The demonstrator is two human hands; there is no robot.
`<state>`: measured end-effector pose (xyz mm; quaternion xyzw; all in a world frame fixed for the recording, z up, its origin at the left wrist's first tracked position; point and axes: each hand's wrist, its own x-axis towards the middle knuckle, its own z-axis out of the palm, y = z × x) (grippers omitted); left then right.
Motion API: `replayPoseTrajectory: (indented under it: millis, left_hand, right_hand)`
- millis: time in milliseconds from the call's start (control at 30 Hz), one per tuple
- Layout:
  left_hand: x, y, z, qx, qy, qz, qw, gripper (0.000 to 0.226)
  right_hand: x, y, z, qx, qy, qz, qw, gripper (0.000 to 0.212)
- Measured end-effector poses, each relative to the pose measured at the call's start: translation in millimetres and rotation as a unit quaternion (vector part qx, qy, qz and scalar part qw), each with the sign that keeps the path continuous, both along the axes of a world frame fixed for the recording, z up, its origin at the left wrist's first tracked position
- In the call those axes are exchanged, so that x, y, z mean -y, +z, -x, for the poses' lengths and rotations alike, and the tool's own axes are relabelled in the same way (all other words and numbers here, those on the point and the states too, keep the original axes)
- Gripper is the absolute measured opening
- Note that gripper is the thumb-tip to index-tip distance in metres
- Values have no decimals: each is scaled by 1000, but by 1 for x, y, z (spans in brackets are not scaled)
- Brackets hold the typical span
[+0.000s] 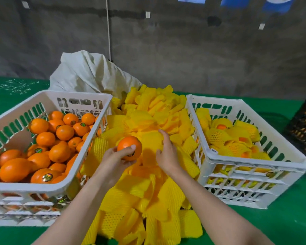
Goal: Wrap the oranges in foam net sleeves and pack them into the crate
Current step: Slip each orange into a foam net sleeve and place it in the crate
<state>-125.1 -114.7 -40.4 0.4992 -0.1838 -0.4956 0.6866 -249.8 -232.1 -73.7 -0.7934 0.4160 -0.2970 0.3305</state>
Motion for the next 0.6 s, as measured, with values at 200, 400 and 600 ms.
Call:
replayPoseTrajectory:
  millis: [200, 400, 600]
  left_hand:
    - [14, 6, 14, -18, 33, 56, 998, 36]
    - [29, 10, 22, -44, 52, 25, 997, 76]
    - [34, 10, 36, -36, 83, -7, 996, 70]
  right_hand:
    - [-10, 27, 20, 240, 93, -273, 927, 58]
    - [-18, 31, 32, 349, 125, -400, 838, 60]
    - [-36, 20, 17, 215, 99, -308, 921, 51]
